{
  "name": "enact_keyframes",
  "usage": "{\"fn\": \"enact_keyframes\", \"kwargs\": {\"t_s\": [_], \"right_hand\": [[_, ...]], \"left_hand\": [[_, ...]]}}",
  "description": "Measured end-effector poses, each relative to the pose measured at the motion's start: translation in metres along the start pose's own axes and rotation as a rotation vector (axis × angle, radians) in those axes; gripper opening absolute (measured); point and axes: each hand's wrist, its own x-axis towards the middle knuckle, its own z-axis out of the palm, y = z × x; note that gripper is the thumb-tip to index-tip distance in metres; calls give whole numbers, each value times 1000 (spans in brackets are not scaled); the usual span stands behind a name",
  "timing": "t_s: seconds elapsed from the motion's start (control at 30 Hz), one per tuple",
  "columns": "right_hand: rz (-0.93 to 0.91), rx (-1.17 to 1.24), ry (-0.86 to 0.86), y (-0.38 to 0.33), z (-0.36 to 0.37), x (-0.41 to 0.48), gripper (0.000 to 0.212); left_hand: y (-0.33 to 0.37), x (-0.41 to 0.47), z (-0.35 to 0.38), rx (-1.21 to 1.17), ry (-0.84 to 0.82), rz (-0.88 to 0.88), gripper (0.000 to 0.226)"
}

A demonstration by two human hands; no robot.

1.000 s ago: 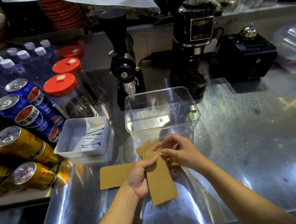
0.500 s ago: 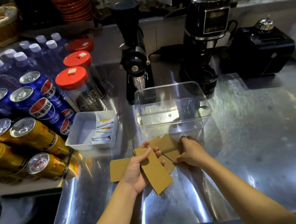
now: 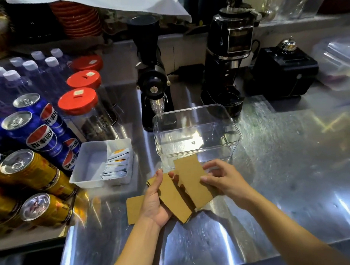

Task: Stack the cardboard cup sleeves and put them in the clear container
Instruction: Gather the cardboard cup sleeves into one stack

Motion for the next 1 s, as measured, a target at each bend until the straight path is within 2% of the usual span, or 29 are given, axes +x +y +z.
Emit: {"fn": "enact_keyframes", "kwargs": {"t_s": [0.07, 0.13, 0.17, 0.3, 0.43, 0.5, 0.6, 0.7, 0.87, 1.0], "right_hand": [[1, -9, -45, -2, 11, -5, 24], [-16, -18, -76, -1, 22, -8, 23], [-26, -21, -88, 1, 27, -8, 22], [-76, -126, -109, 10, 43, -5, 21], [-102, -176, -162, 15, 55, -2, 14], [-113, -147, -118, 15, 59, 1, 11], [-101, -140, 47, 18, 60, 9, 9], [-48, -383, 180, 28, 54, 18, 21], [67, -825, 272, 43, 49, 30, 63], [131, -1063, 280, 49, 52, 34, 73]], "left_hand": [[-2, -3, 4, 25, -35, -11, 27], [-2, -4, 3, 39, -46, -30, 49], [-2, -4, 1, 30, -41, -25, 51], [1, -10, -6, -46, -40, 4, 28], [8, -16, -14, -47, -36, 68, 30], [13, -19, -18, -46, -16, 89, 30], [20, -24, -22, -78, 17, 113, 29], [26, -28, -26, -90, 26, 115, 18], [30, -34, -32, -110, 39, 90, 13], [32, -37, -32, -72, 77, 78, 19]]}}
